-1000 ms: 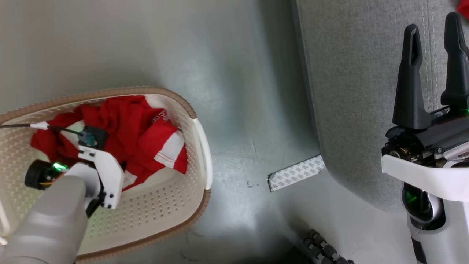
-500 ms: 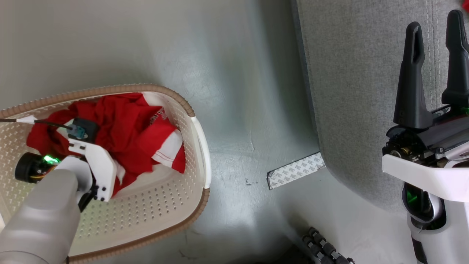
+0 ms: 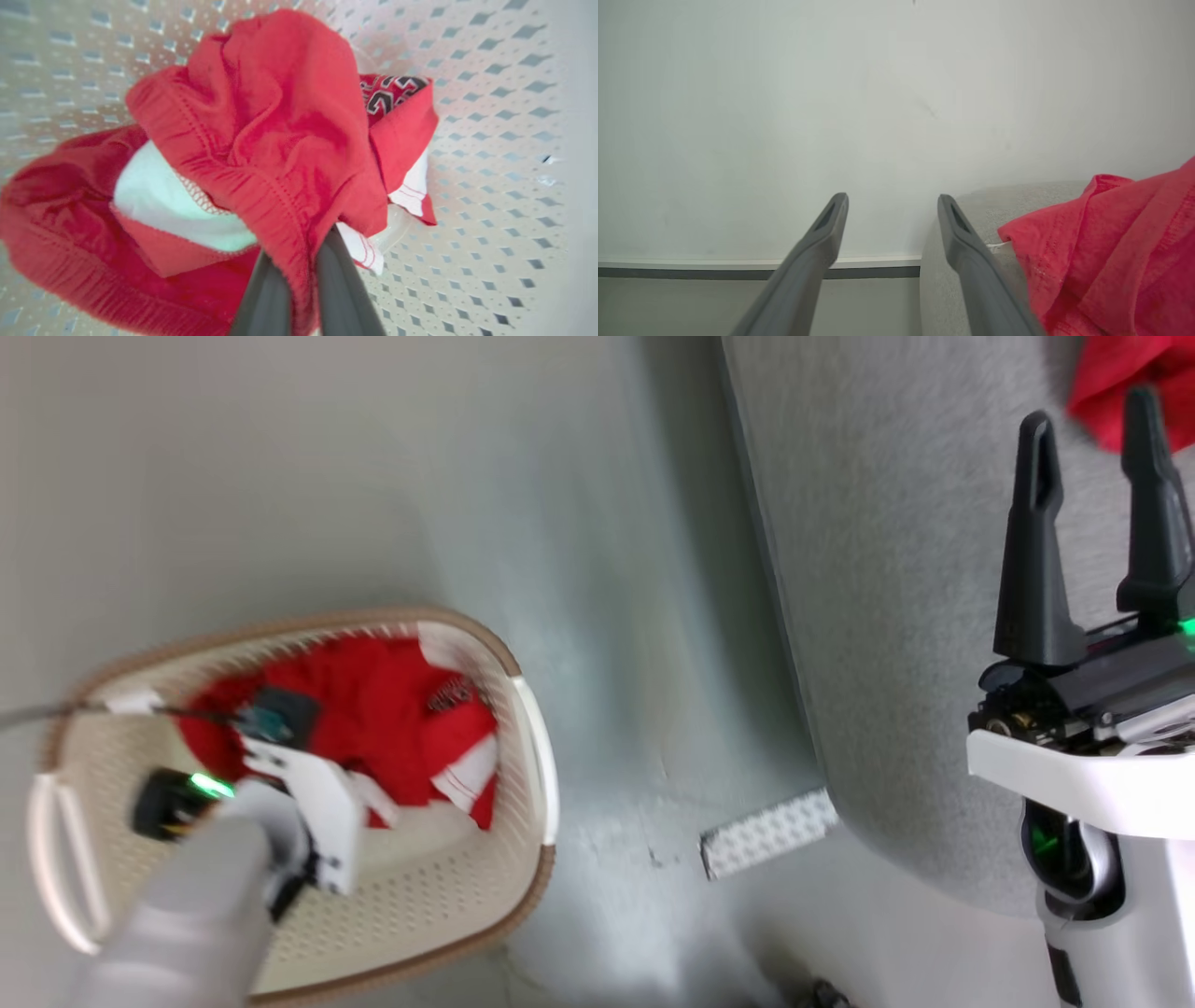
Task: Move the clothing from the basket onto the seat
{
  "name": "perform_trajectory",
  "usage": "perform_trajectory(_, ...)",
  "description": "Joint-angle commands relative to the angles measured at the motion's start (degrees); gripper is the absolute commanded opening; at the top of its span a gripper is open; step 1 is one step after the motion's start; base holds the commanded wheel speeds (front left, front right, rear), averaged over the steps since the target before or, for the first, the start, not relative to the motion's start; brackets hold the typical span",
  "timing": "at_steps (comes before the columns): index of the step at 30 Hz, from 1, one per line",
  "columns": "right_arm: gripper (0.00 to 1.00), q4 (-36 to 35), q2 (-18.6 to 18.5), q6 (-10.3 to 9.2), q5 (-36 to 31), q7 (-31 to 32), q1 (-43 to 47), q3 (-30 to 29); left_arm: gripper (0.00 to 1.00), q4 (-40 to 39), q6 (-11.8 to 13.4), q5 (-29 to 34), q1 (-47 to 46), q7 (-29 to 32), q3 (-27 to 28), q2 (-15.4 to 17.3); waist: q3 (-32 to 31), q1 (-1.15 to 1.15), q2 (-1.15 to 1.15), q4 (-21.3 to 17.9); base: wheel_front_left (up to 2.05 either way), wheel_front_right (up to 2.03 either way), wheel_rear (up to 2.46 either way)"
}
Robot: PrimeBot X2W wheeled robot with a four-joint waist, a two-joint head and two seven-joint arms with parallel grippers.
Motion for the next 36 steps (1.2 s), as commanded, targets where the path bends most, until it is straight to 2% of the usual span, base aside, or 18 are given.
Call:
perform_trajectory(1,1.0,0.8,0.1,-0.13,-0.7,0.1,0.9,-0.2,0.0,-0.5,0.1,-1.0,1.8,-1.0,-0.6,-0.7,-5.7,0.01,0.0,2.5,0.0,0.0,0.0)
perform_trajectory(10,1.0,4.9,-1.8,-0.13,-1.2,0.1,4.2,0.8,0.0,-4.1,0.1,-6.4,8.5,-6.4,-5.0,-4.8,-20.5,0.01,0.0,7.0,0.0,0.0,0.0)
perform_trajectory(19,1.0,8.7,-5.0,-0.13,1.4,0.1,8.5,2.1,0.0,-8.0,0.1,-11.1,14.3,-11.7,-7.9,-6.3,-33.9,0.01,0.0,11.4,0.0,0.0,0.0)
perform_trajectory(24,1.0,10.0,-5.8,-0.13,2.3,0.1,11.1,2.4,0.0,-12.6,0.1,-11.6,15.3,-12.4,-5.6,-5.9,-38.9,0.01,0.0,14.3,0.0,0.0,0.0)
perform_trajectory(36,1.0,12.0,-7.2,-0.13,3.9,0.1,16.7,3.1,0.0,-32.8,2.6,-2.1,22.9,-12.4,6.8,-3.0,-47.3,0.01,0.0,19.4,0.0,0.0,0.0)
